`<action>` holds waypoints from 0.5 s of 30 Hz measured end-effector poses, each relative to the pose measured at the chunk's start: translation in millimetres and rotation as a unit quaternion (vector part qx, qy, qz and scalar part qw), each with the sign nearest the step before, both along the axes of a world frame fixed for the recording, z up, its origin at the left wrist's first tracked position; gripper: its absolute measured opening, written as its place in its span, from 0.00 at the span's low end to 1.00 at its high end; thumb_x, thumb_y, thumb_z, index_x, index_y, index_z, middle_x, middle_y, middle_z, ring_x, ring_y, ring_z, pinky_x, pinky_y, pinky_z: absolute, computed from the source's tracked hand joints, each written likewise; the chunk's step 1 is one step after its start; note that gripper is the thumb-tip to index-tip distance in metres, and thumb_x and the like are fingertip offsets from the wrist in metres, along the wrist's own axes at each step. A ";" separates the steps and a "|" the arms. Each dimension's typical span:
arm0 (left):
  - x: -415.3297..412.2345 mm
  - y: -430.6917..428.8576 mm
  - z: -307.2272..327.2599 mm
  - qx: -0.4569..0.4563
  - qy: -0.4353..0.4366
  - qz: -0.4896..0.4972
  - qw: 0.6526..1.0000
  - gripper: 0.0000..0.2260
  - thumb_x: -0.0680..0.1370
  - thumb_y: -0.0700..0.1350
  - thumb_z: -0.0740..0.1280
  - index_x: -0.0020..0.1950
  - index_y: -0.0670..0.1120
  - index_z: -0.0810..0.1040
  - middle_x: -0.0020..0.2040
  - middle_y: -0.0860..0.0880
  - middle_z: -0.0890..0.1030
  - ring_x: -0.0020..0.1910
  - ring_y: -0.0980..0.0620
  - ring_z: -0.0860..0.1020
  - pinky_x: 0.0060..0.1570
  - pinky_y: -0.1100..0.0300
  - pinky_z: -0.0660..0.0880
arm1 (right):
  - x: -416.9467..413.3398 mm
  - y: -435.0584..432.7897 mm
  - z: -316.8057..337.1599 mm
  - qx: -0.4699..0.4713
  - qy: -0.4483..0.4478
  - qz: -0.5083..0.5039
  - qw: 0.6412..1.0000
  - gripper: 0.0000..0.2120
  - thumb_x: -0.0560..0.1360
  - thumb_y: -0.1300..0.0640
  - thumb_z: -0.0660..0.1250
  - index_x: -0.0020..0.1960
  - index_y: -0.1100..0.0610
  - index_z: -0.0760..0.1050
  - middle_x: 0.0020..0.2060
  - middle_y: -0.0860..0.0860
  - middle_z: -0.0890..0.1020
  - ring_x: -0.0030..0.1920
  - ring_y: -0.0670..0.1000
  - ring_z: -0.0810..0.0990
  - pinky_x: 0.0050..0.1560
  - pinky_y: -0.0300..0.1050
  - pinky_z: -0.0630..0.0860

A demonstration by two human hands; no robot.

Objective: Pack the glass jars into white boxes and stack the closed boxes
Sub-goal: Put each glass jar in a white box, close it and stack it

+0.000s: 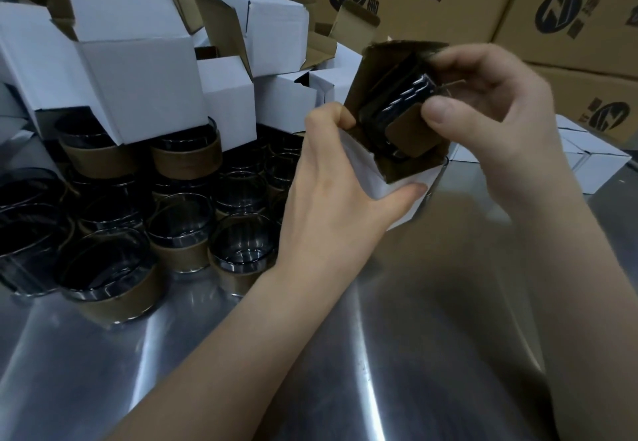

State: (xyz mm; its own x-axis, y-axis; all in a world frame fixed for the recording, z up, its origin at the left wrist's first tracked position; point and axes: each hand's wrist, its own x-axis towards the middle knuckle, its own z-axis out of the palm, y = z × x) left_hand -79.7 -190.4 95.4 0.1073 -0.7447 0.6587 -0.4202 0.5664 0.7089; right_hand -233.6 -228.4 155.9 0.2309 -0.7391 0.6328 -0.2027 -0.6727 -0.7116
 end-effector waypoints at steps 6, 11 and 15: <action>-4.3 -0.1 -4.3 0.000 0.000 -0.009 1.000 0.33 0.66 0.53 0.79 0.54 0.58 0.55 0.56 0.53 0.71 0.54 0.58 0.73 0.50 0.67 0.74 | -6.7 1.3 5.4 0.005 0.114 -0.077 0.990 0.22 0.66 0.41 0.73 0.55 0.49 0.74 0.51 0.47 0.81 0.52 0.48 0.82 0.50 0.44 0.80; -9.3 -2.1 -9.9 0.002 -0.024 -0.009 1.000 0.31 0.67 0.53 0.77 0.53 0.60 0.54 0.56 0.52 0.69 0.55 0.57 0.72 0.50 0.67 0.72 | -5.0 2.4 6.7 0.026 0.206 -0.151 0.967 0.28 0.58 0.36 0.72 0.53 0.47 0.74 0.50 0.43 0.79 0.52 0.45 0.80 0.48 0.41 0.78; -14.4 -3.8 -15.9 0.009 -0.047 -0.013 0.999 0.31 0.67 0.49 0.75 0.51 0.61 0.52 0.54 0.54 0.65 0.54 0.58 0.68 0.48 0.69 0.68 | -2.1 -1.5 3.7 0.003 0.271 -0.194 0.943 0.26 0.61 0.42 0.78 0.51 0.52 0.73 0.51 0.48 0.72 0.52 0.49 0.75 0.49 0.44 0.75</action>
State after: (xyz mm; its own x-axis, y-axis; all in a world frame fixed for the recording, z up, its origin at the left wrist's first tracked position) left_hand -94.1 -194.2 79.4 0.0263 -0.7583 0.6513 -0.4703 0.5656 0.6775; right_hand -235.7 -229.9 159.7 0.2310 -0.8376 0.4951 -0.7676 -0.4695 -0.4363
